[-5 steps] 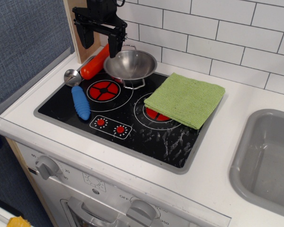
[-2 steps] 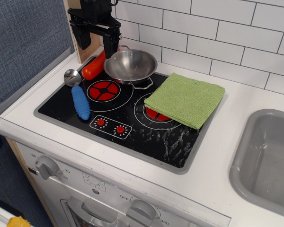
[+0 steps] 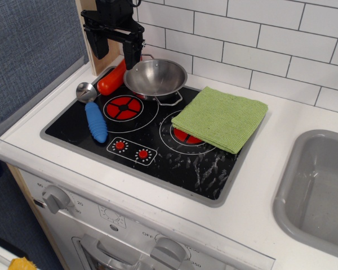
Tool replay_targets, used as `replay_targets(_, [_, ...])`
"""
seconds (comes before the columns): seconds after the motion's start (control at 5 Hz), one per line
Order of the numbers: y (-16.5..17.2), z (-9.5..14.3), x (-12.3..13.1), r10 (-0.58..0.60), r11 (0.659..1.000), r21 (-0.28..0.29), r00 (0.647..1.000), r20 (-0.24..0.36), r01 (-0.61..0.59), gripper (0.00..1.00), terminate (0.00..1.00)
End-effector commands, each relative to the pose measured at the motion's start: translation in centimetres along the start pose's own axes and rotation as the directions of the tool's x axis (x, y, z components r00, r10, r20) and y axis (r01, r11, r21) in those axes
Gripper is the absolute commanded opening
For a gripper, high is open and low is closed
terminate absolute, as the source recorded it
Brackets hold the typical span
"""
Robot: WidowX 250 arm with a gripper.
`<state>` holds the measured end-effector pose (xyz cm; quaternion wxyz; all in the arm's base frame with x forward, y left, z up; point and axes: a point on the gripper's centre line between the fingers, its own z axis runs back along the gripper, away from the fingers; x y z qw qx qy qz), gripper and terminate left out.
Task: Place the pot near the red object
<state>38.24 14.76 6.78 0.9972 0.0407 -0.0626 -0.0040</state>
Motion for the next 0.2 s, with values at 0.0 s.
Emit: replay_targets(0.0, [0.60, 3.19, 0.49, 0.002, 0.999, 0.032, 0.997, 0.073, -0.004, 1.00, 1.00])
